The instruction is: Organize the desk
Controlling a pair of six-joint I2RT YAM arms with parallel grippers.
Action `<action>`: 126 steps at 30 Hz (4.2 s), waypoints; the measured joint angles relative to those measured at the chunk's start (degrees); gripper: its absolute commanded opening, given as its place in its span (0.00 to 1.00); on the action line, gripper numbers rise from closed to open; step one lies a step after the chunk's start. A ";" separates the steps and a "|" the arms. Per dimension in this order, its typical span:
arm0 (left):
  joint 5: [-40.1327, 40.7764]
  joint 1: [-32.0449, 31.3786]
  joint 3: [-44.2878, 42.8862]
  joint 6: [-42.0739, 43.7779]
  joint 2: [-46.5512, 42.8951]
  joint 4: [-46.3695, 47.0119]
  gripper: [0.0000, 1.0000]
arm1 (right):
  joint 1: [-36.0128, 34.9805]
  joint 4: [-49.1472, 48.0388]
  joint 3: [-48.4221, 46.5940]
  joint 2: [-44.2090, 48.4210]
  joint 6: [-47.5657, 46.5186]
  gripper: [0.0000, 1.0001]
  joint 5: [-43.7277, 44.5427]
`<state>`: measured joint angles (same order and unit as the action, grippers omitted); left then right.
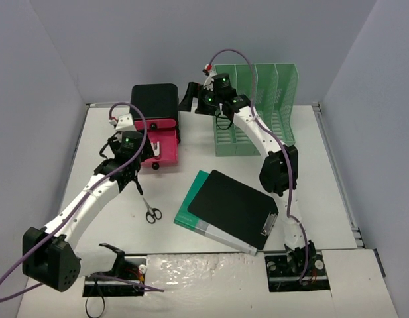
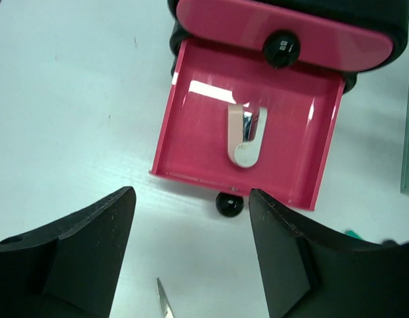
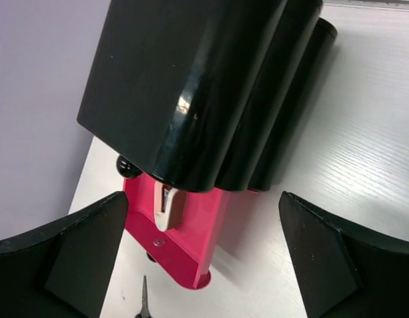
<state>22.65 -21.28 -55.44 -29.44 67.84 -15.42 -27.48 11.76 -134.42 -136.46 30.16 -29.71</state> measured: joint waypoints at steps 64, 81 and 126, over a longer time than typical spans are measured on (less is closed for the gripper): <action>-6.23 -5.16 14.82 -3.67 14.09 20.60 0.66 | -1.99 -17.32 -3.78 -11.95 7.31 0.91 -4.31; -6.35 -2.68 10.01 1.27 23.02 26.10 0.65 | -0.98 -18.54 -3.77 -12.27 8.40 0.61 -6.27; -6.07 4.48 -8.08 9.69 36.27 35.97 0.65 | -0.68 -18.59 -3.82 -12.27 8.40 0.60 -7.42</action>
<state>16.58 -16.80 -63.52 -19.75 104.11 20.55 -28.16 -6.83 -138.23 -148.73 38.57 -37.12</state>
